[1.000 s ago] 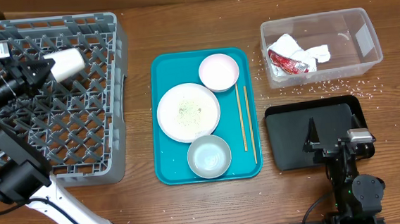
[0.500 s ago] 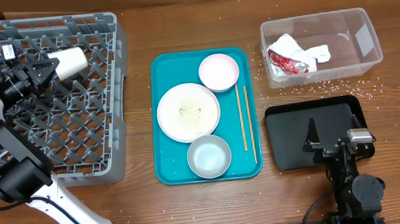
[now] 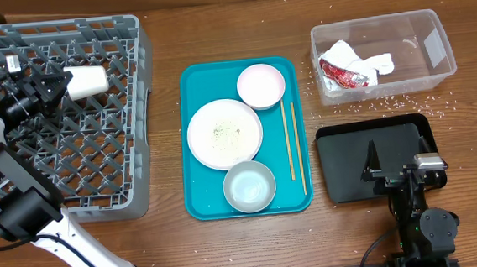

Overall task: Sort waste into correct bins and load items into the dishwasher
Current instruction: 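Carry the white cup to the dish rack and set it down with the left gripper, then regrasp the cup in the rack with the left gripper and stand it upright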

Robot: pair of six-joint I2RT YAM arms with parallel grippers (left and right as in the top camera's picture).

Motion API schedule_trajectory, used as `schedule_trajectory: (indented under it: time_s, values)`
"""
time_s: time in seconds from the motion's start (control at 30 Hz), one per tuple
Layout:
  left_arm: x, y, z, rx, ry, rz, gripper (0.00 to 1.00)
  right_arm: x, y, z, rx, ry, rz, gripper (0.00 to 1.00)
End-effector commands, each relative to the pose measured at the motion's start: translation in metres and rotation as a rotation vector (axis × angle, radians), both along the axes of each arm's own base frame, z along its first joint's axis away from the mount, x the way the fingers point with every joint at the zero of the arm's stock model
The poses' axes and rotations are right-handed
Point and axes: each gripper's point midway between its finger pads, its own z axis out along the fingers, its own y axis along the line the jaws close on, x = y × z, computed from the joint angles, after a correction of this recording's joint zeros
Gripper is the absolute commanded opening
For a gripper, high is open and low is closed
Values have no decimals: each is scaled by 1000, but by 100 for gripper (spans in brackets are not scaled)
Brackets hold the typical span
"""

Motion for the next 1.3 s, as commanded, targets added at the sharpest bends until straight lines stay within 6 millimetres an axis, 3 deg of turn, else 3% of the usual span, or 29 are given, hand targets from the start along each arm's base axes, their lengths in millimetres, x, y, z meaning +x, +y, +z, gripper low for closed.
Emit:
schedule_trajectory:
  time_s: [0.0, 0.53, 0.67, 0.83, 1.0, 1.2, 1.27]
  values:
    - [-1, 7, -23, 11, 141, 50, 4, 0, -2, -2, -1, -4, -9, 100]
    - [-22, 50, -59, 53, 402, 216, 5, 0, -2, -2, -1, -4, -9, 100]
    - [-26, 54, -63, 76, 442, 230, 18, 0, -2, -2, -1, -4, -9, 100]
    - [-32, 67, -59, 176, 549, 273, 21, 0, -2, -2, -1, -4, -9, 100]
    - [-47, 92, -34, 365, 683, 340, 23, 0, -2, -2, -1, -4, -9, 100]
    - [-56, 111, 22, 500, 705, 430, 39, 0, -2, -2, -1, -4, -9, 100]
    - [-55, 109, 42, 523, 683, 445, 35, 0, -2, -2, -1, -4, -9, 100]
